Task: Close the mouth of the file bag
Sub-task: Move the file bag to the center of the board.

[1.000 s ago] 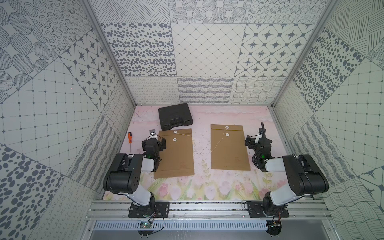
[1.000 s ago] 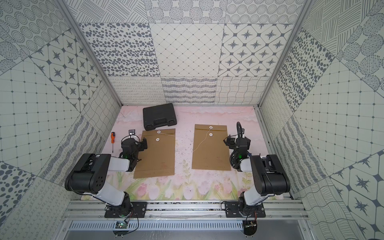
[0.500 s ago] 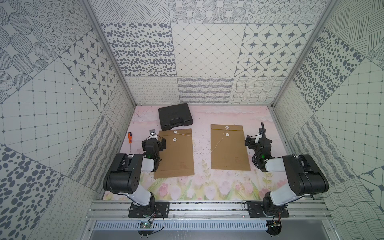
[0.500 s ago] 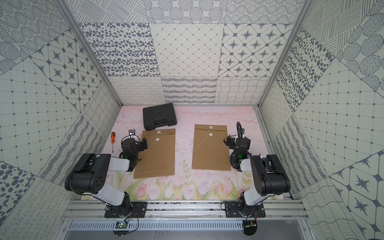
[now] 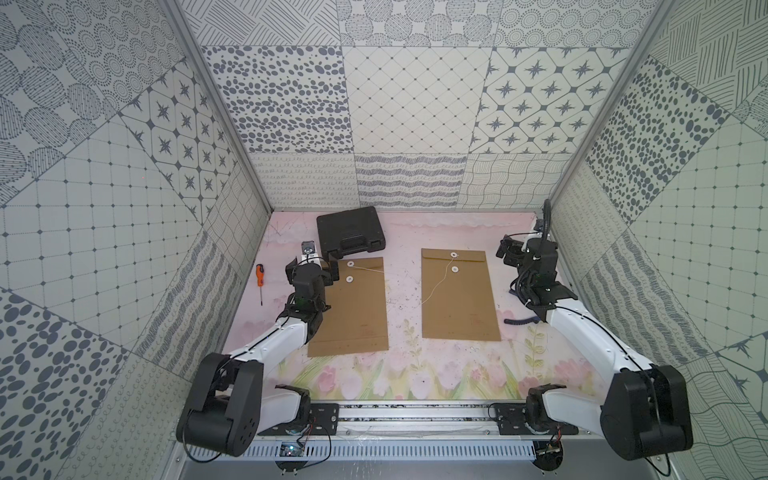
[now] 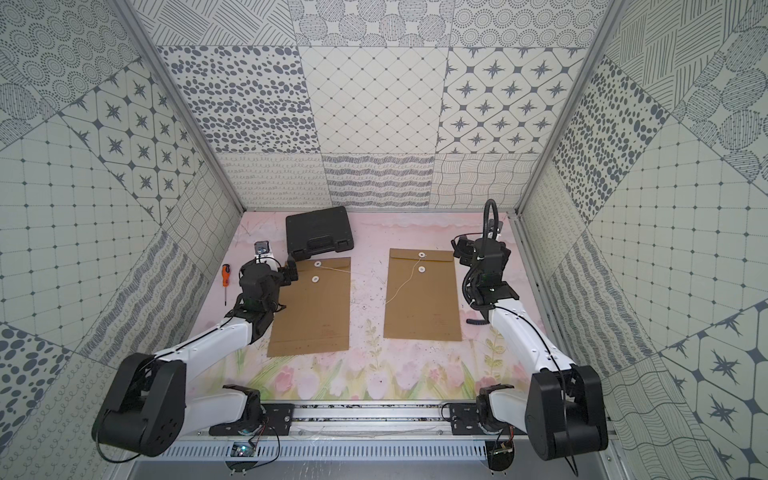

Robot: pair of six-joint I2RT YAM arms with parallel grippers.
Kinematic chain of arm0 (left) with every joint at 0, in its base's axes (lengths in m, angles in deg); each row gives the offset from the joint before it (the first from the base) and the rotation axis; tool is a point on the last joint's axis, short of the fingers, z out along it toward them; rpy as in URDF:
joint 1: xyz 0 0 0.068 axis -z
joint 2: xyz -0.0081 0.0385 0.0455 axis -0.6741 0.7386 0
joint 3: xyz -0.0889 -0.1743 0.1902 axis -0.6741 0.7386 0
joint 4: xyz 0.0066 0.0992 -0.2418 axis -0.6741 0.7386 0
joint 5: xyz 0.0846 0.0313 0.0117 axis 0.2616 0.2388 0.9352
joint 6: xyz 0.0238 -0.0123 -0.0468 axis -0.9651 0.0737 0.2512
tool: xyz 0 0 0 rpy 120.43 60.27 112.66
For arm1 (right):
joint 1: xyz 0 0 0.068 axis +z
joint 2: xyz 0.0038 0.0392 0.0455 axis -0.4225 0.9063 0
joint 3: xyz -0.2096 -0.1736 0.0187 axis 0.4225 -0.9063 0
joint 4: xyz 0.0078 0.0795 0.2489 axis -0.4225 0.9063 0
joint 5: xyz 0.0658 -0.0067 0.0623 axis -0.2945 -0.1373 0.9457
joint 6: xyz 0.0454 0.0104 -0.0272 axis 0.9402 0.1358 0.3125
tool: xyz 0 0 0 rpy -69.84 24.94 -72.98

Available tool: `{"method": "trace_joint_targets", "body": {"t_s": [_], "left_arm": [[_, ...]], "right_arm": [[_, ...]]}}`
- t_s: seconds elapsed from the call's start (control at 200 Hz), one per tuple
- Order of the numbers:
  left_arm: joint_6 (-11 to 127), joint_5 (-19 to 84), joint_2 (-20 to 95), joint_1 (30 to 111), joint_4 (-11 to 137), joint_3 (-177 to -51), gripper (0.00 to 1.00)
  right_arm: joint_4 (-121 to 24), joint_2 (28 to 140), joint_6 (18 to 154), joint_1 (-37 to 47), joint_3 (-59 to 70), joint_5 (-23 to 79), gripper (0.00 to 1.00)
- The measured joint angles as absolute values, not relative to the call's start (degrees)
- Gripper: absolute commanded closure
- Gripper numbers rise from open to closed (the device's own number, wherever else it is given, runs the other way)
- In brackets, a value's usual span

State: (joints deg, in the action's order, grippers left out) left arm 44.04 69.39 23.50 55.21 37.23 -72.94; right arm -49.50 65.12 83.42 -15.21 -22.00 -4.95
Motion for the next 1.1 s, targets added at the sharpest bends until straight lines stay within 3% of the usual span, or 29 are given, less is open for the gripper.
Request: {"method": "trace_joint_targets", "body": {"t_s": [0.08, 0.125, 0.23, 0.36, 0.44, 0.54, 0.705, 1.101], "left_arm": [[47.5, 70.6, 20.7, 55.8, 45.9, -78.6, 0.02], [49.5, 70.7, 19.6, 55.9, 50.7, -81.9, 0.02], [54.2, 68.1, 17.8, 55.3, 59.6, -88.0, 0.02], [60.3, 59.2, 15.5, 51.4, 66.3, -90.9, 0.03], [63.5, 53.4, 14.9, 49.0, 70.2, -91.8, 0.15], [66.0, 48.1, 15.6, 47.9, 75.3, -94.1, 0.21], [68.8, 44.8, 19.1, 50.8, 83.0, -97.8, 0.21], [73.5, 48.0, 29.2, 71.2, 88.8, -99.4, 0.19]], "right_arm": [[-43.0, 63.4, 87.9, -14.8, -18.5, -2.5, 0.02], [-41.0, 61.7, 91.0, -16.0, -19.0, 3.4, 0.1], [-39.1, 58.1, 98.0, -21.0, -21.8, 16.2, 0.2], [-31.3, 59.7, 101.7, -20.3, -18.0, 22.2, 0.19], [-26.3, 61.6, 102.1, -18.3, -14.5, 22.3, 0.18], [-22.3, 63.7, 103.0, -14.8, -12.6, 21.3, 0.13], [-18.4, 70.6, 104.2, -7.3, -12.6, 18.4, 0.14], [-15.0, 84.4, 108.2, 7.3, -13.2, 14.0, 0.25]]}}
